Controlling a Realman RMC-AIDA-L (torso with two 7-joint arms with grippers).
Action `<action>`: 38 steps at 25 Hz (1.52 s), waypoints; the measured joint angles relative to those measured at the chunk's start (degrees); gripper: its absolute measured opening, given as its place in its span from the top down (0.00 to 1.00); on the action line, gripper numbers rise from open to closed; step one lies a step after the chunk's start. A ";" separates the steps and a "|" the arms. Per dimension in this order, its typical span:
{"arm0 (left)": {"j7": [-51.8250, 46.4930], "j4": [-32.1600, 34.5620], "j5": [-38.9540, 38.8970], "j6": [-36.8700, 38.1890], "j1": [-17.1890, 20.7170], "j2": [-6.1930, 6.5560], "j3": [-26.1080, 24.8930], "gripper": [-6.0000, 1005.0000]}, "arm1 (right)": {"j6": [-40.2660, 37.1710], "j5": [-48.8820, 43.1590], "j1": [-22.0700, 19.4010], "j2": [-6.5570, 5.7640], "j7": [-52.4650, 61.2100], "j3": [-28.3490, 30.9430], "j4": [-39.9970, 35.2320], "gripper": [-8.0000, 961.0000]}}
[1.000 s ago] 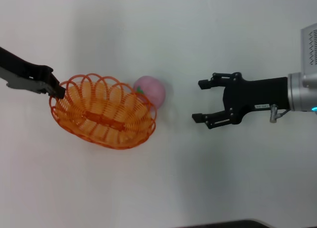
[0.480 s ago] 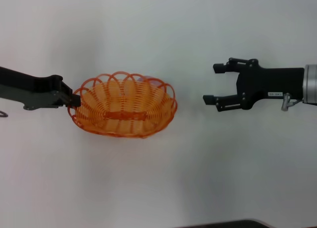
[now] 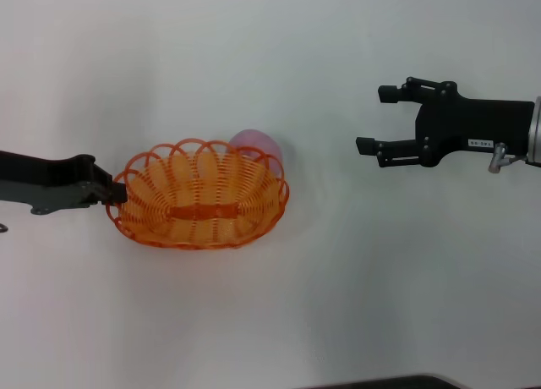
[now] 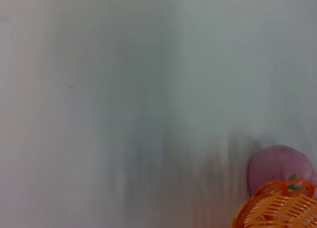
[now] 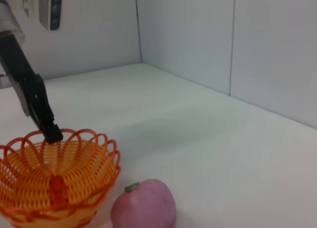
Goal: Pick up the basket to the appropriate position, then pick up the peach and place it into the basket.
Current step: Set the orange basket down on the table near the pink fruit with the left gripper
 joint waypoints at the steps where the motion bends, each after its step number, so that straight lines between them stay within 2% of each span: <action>1: -0.08 0.06 -0.45 -0.47 0.43 -0.02 0.72 0.96 | -0.01 0.00 0.00 0.02 0.00 0.02 0.00 0.02; 13: -2.98 4.07 -3.42 -4.60 4.73 -0.16 9.14 0.96 | 0.06 0.06 0.04 0.05 0.00 0.00 0.00 0.02; 33: -3.19 3.69 -4.20 -4.55 6.04 0.47 8.74 0.85 | 0.15 -0.09 0.30 0.05 0.00 -0.69 0.35 0.02; 38: -2.64 3.55 -4.54 -4.17 6.59 0.68 8.65 0.63 | 0.14 -0.10 0.49 0.05 0.00 -0.72 0.35 0.02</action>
